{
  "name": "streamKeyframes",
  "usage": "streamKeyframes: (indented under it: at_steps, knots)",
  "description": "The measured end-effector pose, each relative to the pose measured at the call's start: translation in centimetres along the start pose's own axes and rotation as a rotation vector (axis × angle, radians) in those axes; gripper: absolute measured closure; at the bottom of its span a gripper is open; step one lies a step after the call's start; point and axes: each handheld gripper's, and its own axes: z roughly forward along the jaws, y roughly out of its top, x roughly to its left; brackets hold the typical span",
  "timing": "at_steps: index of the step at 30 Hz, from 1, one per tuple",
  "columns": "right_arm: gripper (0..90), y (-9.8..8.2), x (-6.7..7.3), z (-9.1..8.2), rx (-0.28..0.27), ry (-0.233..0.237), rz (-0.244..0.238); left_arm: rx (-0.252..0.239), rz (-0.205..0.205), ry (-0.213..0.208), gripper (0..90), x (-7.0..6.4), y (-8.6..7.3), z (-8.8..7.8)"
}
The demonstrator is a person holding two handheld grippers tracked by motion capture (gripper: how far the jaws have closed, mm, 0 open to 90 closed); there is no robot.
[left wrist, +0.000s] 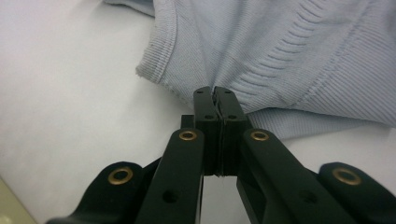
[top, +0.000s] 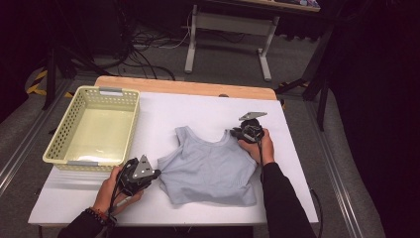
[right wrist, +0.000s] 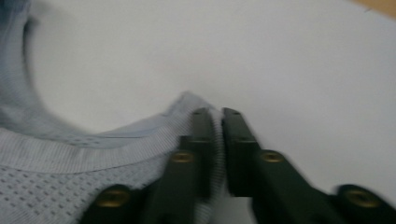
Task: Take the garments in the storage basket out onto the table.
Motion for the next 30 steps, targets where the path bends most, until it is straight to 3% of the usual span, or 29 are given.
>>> streamKeyframes:
  at_steps: [1,2,4,8,13,16,17,20,23,24,25,26,28,29,30]
  knots:
    - [86.5,0.2,-0.4,-0.6,-0.045,-0.024,0.016,-0.004,0.003,-0.003,89.4,0.0,0.0,0.0]
    - [86.5,0.2,-0.4,-0.6,-0.045,-0.024,0.016,0.000,0.002,-0.002,89.4,-0.1,0.1,0.1]
    - [86.8,0.5,-0.8,-1.5,-0.090,-0.075,0.022,-0.012,0.007,0.002,89.3,-0.3,0.3,0.1]
    - [86.8,0.5,-1.2,-1.9,-0.119,-0.126,0.035,-0.044,-0.001,0.008,89.0,-0.2,0.6,0.1]
    - [85.7,0.3,-1.2,-1.6,-0.118,-0.144,0.050,-0.054,0.005,0.014,88.8,-0.3,1.0,0.7]
    - [79.3,0.2,-1.2,-1.5,-0.116,-0.151,0.055,-0.054,0.013,0.013,88.4,-0.3,1.0,0.6]
    - [71.6,0.2,-1.2,-1.7,-0.125,-0.158,0.068,-0.067,0.022,0.024,87.0,-0.4,1.1,0.3]
    - [62.7,0.1,-1.3,-2.2,-0.142,-0.176,0.082,-0.087,0.039,0.041,84.7,-0.6,1.3,-0.3]
    - [56.0,0.0,-1.5,-4.0,-0.197,-0.164,0.128,-0.126,0.049,0.047,78.4,-1.0,1.4,-1.4]
    - [54.2,-0.3,-1.4,-5.7,-0.241,-0.155,0.141,-0.140,0.048,0.040,73.2,-1.2,1.5,-1.7]
    - [54.1,-0.6,-1.2,-6.6,-0.265,-0.151,0.143,-0.163,0.070,0.008,71.5,-2.1,1.6,-2.3]
    - [54.1,-1.1,-1.0,-7.6,-0.286,-0.152,0.141,-0.163,0.070,0.008,68.0,-2.1,1.6,-2.3]
    - [54.1,-1.6,-0.8,-8.5,-0.298,-0.155,0.140,-0.172,0.106,-0.022,65.1,-3.4,1.8,-2.6]
    - [54.4,-3.0,-0.1,-10.5,-0.310,-0.145,0.137,-0.159,0.135,-0.074,58.4,-4.9,1.8,-2.3]
    - [54.4,-3.5,0.2,-11.1,-0.310,-0.143,0.133,-0.137,0.158,-0.090,55.6,-5.6,1.7,-2.0]
